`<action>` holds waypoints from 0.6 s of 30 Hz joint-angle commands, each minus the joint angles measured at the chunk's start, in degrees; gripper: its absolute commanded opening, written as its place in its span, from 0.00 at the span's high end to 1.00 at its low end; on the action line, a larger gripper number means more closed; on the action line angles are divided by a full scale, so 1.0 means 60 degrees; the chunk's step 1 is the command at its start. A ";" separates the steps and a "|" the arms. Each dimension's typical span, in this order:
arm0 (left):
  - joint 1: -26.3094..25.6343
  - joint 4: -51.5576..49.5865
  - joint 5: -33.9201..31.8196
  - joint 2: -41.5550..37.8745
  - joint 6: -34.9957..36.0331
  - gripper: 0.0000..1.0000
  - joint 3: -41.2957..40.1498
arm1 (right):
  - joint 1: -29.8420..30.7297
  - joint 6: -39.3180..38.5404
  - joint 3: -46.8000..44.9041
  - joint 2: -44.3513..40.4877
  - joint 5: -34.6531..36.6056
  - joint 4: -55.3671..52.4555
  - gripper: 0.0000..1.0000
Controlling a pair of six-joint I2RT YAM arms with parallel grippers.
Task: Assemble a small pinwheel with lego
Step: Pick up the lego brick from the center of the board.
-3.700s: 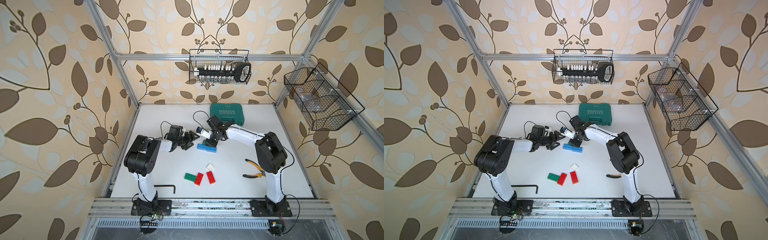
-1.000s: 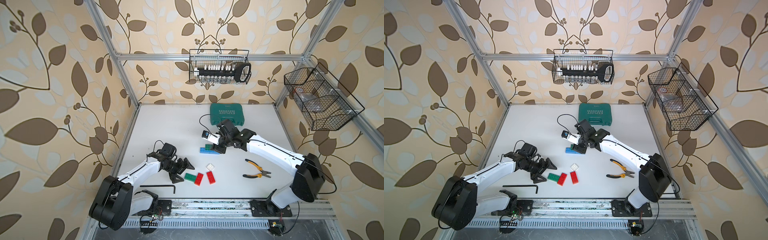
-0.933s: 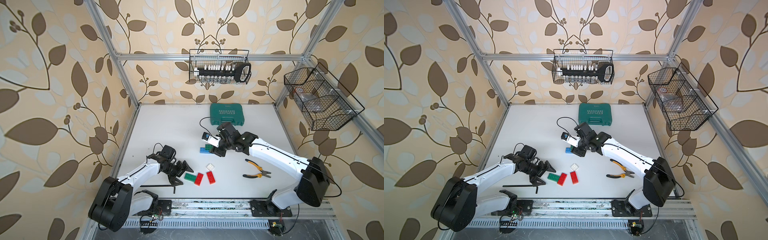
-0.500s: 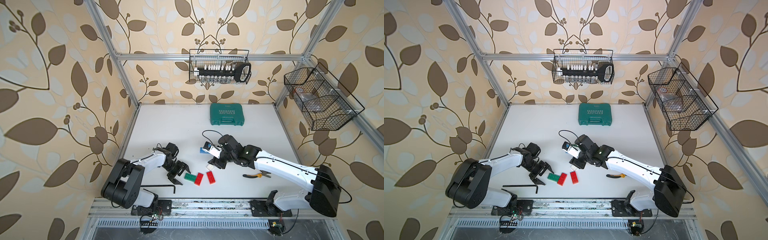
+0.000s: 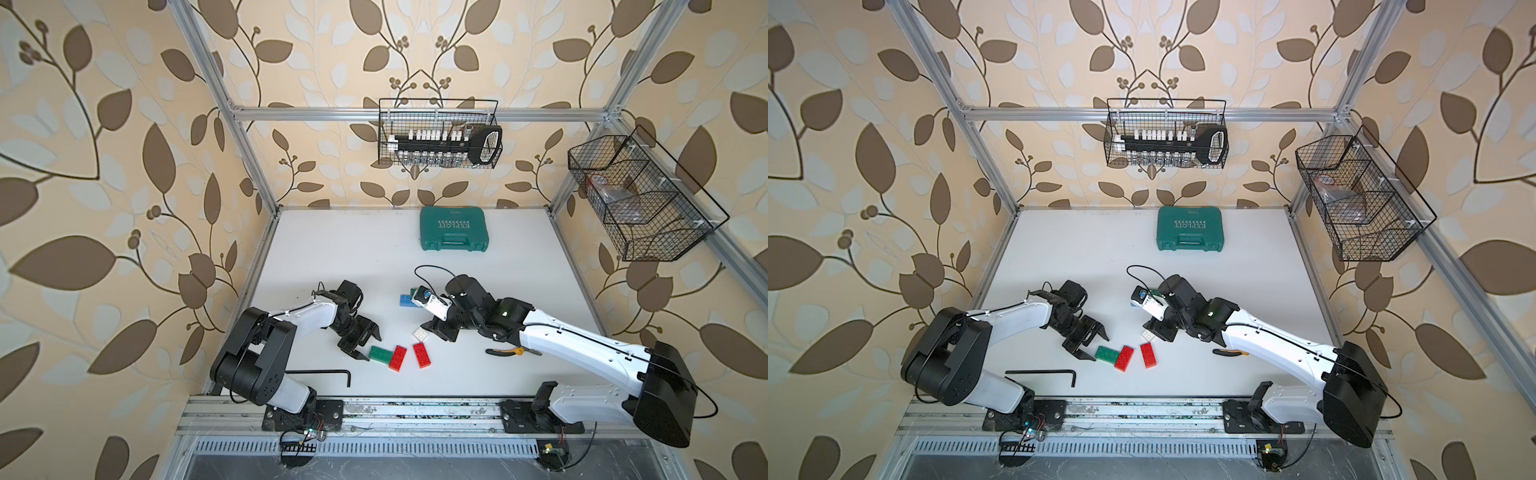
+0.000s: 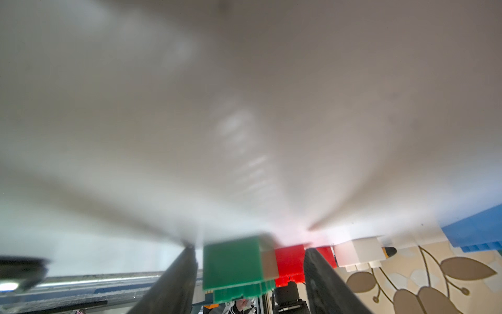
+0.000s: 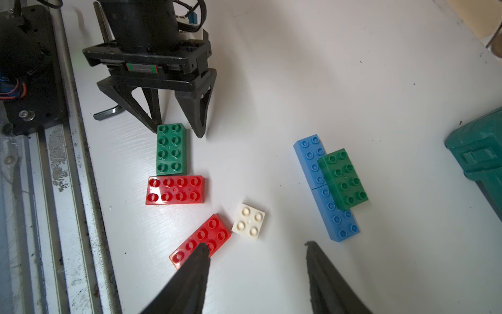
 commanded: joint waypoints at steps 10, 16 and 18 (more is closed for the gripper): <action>-0.0444 0.0440 -0.0007 -0.0143 -0.1891 0.43 -0.0807 | 0.0197 -0.0104 -0.0441 -0.0238 0.0204 0.0330 0.43; -0.0424 0.0014 -0.0424 0.0507 -0.0956 0.54 -0.0107 | 0.0232 -0.0022 -0.0487 -0.0234 0.0157 0.0433 0.43; -0.0420 -0.0229 -0.0576 0.0857 -0.0337 0.56 0.0283 | 0.0235 0.0108 -0.0508 -0.0191 0.0335 0.0461 0.43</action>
